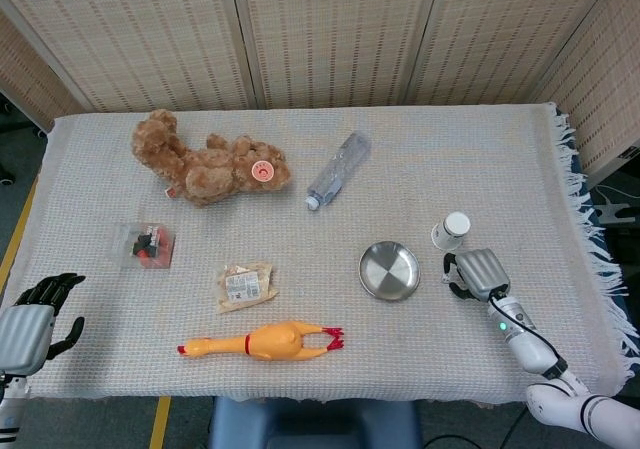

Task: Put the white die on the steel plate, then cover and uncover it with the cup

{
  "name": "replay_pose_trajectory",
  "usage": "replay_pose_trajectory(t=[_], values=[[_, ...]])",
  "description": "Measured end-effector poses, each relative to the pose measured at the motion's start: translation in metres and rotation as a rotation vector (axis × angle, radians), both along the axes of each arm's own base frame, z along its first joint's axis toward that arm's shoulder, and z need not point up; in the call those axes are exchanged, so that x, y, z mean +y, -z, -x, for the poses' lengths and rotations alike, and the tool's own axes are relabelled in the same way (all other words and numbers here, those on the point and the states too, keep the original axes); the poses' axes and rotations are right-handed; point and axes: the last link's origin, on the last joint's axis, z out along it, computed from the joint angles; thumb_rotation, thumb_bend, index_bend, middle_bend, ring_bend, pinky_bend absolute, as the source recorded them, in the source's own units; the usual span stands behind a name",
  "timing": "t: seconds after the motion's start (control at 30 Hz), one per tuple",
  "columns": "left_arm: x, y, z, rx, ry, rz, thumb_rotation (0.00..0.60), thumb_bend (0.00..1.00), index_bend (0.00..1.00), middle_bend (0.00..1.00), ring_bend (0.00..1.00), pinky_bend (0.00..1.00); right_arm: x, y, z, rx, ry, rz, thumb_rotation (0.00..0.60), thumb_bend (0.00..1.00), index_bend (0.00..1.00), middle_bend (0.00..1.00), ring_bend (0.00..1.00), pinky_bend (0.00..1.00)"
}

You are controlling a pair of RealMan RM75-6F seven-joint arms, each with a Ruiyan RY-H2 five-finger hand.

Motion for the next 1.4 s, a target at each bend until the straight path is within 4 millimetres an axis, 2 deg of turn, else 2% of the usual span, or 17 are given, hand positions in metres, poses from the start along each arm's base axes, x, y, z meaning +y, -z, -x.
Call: replay_pose_trajectory(t=[0.27, 0.6, 0.77, 0.9, 1.13, 1.23, 1.4], values=[[0.0, 0.0, 0.0, 0.0, 0.0, -0.001, 0.6, 0.4, 0.2, 0.18, 0.17, 0.3, 0.001, 0.002, 0.001, -0.001, 0.004, -0.002, 0.6, 0.22, 0.45, 0.89, 0.78, 1.0], [0.0, 0.0, 0.0, 0.0, 0.001, 0.001, 0.6, 0.4, 0.2, 0.18, 0.17, 0.3, 0.001, 0.003, 0.001, -0.005, -0.002, 0.002, 0.6, 0.22, 0.54, 0.89, 0.78, 1.0], [0.0, 0.0, 0.0, 0.0, 0.0, 0.001, 0.6, 0.4, 0.2, 0.18, 0.17, 0.3, 0.005, 0.003, -0.004, -0.018, -0.024, 0.009, 0.6, 0.22, 0.56, 0.89, 0.79, 1.0], [0.0, 0.0, 0.0, 0.002, 0.001, 0.002, 0.6, 0.4, 0.2, 0.18, 0.17, 0.3, 0.011, 0.005, -0.015, -0.049, -0.06, -0.008, 0.6, 0.22, 0.56, 0.89, 0.79, 1.0], [0.0, 0.0, -0.001, 0.0, 0.0, 0.002, 0.6, 0.4, 0.2, 0.18, 0.17, 0.3, 0.022, 0.007, -0.053, -0.142, -0.152, -0.056, 0.6, 0.22, 0.56, 0.89, 0.79, 1.0], [0.0, 0.0, 0.0, -0.002, 0.0, 0.003, 0.6, 0.4, 0.2, 0.18, 0.17, 0.3, 0.015, 0.009, -0.067, -0.15, -0.18, -0.064, 0.6, 0.22, 0.56, 0.89, 0.79, 1.0], [0.0, -0.001, 0.0, -0.007, -0.002, -0.001, 0.6, 0.4, 0.2, 0.18, 0.17, 0.31, -0.001, 0.019, -0.074, -0.134, -0.18, -0.054, 0.6, 0.22, 0.56, 0.89, 0.79, 1.0]])
